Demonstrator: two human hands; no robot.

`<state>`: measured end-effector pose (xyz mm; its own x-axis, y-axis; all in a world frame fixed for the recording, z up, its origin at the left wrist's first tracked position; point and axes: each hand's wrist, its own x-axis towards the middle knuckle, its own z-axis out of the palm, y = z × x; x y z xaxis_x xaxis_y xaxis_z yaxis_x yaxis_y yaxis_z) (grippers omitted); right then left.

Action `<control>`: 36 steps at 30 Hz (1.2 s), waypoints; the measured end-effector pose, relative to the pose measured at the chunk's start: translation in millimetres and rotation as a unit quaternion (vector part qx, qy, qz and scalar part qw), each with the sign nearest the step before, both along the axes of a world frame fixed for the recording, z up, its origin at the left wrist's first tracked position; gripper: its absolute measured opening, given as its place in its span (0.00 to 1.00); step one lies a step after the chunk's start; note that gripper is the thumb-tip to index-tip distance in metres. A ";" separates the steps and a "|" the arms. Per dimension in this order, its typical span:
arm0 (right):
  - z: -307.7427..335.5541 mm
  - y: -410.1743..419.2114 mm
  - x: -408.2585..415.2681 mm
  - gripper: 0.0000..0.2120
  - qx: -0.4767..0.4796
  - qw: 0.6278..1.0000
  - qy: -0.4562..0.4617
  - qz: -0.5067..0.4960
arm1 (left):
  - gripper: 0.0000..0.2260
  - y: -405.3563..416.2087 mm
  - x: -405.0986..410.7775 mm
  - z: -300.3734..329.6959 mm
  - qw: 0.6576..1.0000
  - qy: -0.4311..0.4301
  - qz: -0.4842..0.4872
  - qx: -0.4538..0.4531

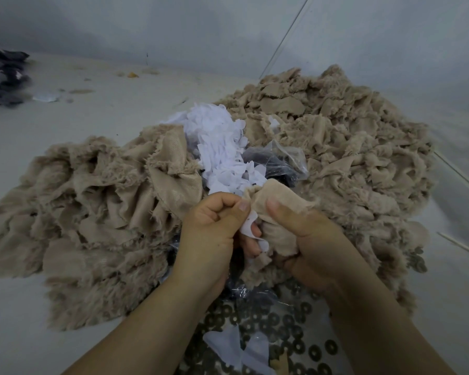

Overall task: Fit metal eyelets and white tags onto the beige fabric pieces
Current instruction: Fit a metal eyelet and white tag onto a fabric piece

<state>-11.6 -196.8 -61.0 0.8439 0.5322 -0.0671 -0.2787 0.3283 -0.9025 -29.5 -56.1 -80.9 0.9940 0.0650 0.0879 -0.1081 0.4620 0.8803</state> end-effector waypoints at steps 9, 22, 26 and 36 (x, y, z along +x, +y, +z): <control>-1.3 -2.9 2.7 0.18 0.019 0.997 0.055 0.052 | 0.06 -0.7 -2.2 1.0 1.000 -0.003 -0.019 -0.019; 1.4 -0.3 3.8 0.25 0.045 0.990 0.127 0.034 | 0.02 1.4 -11.6 3.8 0.996 -0.086 0.003 0.036; -3.4 4.6 2.9 0.22 0.016 0.994 0.110 -0.009 | 0.02 -5.7 -10.2 4.7 0.994 -0.074 0.043 0.071; -2.9 10.5 -4.0 0.21 -0.003 0.996 0.044 -0.079 | 0.05 -8.0 -3.2 1.3 0.995 -0.003 0.091 0.049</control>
<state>-15.6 -186.3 -63.9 0.9079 0.3927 -0.1465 -0.3014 0.3688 -0.8793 -32.7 -64.0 -79.6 0.9659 0.2353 0.1084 -0.1874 0.3456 0.9195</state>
